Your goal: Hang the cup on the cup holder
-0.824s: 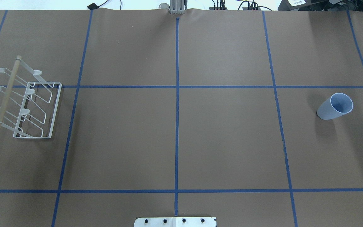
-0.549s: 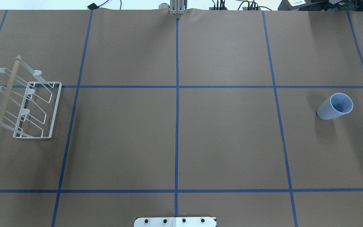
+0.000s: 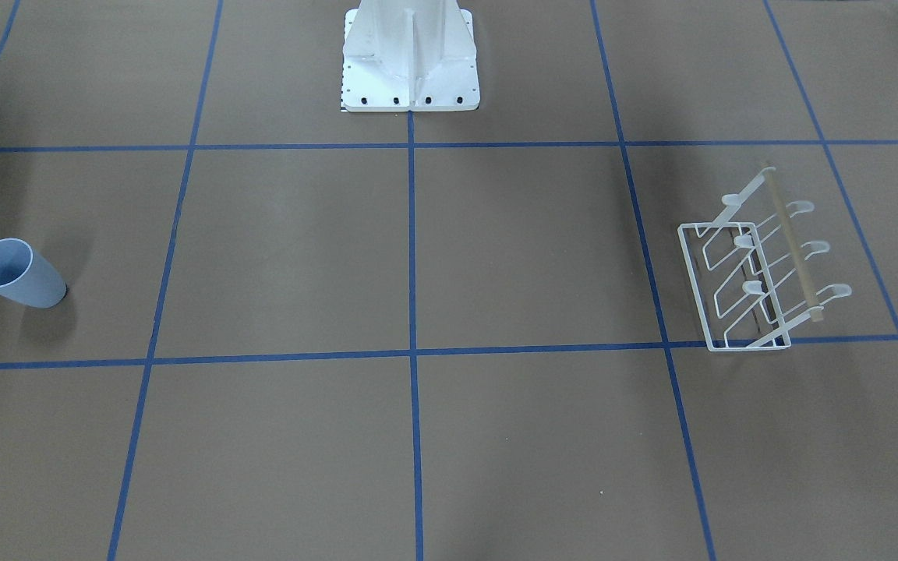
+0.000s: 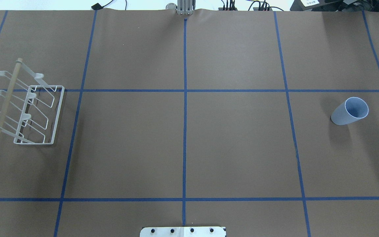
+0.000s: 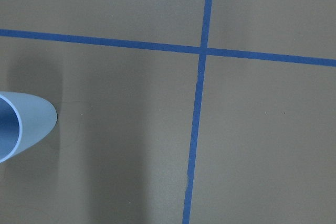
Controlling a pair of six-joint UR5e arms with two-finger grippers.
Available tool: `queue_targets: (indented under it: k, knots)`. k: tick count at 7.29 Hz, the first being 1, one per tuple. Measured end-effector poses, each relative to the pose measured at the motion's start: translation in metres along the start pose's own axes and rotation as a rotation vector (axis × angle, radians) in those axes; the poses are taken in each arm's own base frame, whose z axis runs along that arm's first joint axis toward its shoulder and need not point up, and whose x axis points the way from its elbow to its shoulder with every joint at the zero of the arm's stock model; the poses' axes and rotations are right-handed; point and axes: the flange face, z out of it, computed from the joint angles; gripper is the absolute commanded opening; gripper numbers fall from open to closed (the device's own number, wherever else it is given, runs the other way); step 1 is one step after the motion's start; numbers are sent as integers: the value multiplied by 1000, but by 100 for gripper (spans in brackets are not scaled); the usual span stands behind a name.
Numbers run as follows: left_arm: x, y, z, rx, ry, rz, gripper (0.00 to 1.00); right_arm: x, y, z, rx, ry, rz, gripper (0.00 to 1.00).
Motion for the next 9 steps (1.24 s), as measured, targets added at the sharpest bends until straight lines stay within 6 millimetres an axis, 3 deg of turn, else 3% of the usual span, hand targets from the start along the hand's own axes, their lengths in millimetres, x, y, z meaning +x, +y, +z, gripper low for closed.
queue_targets:
  k: [2, 4, 7, 9]
  knots:
    - [17, -4, -15, 36, 7, 41, 99, -18, -21, -14, 80, 6, -73, 100]
    - [33, -3, -29, 77, 15, 86, 99, -65, -60, -14, 115, -8, -166, 100]
    - [32, -1, -27, 77, 16, 90, 99, -124, -76, 40, 132, -69, -257, 100]
    - [31, -1, -26, 76, 15, 89, 99, -142, -73, 69, 91, -93, -220, 100]
